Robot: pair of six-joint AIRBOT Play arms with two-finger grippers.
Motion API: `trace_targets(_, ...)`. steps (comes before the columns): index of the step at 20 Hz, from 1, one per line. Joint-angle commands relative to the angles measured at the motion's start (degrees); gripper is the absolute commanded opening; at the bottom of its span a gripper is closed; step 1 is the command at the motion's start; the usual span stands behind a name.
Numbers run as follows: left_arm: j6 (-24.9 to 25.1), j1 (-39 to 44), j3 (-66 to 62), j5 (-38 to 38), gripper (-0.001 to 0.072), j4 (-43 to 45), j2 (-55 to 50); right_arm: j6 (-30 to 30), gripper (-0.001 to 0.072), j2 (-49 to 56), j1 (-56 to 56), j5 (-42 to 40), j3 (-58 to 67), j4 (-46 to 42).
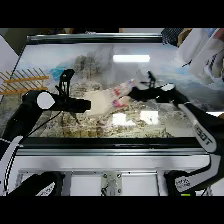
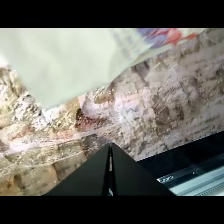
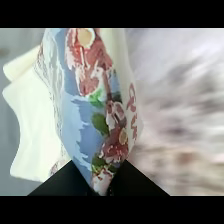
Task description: Fold the clothes and pants, and hang the long-sleeved shirts on hangers.
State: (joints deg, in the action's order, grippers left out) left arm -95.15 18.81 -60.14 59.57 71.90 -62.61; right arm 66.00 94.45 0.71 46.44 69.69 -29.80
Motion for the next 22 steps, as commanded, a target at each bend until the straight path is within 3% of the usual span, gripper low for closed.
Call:
trace_targets(1,-0.9,0.0,0.0,0.2,0.0009,0.0,0.0,11.4,0.0007,-9.8,-13.3,-4.5,0.0,-20.8)
trace_targets(5,-0.9,0.0,0.0,0.2,0.0009,0.0,0.0,23.1,0.0008,-16.8,-26.1,-0.9,-0.3,-39.3)
trace_targets(7,-0.9,0.0,0.0,0.2,0.0009,0.0,0.0,25.6,0.0007,-18.8,-29.2,3.0,-1.5,-44.8)
trace_targets(16,-0.9,0.0,0.0,0.2,0.0009,0.0,0.0,37.8,0.0008,-34.6,-29.9,5.9,-28.3,-46.8)
trace_targets(22,-0.9,0.0,0.0,0.2,0.0009,0.1,0.0,37.7,0.0042,-42.7,-29.9,8.6,-37.2,-46.6)
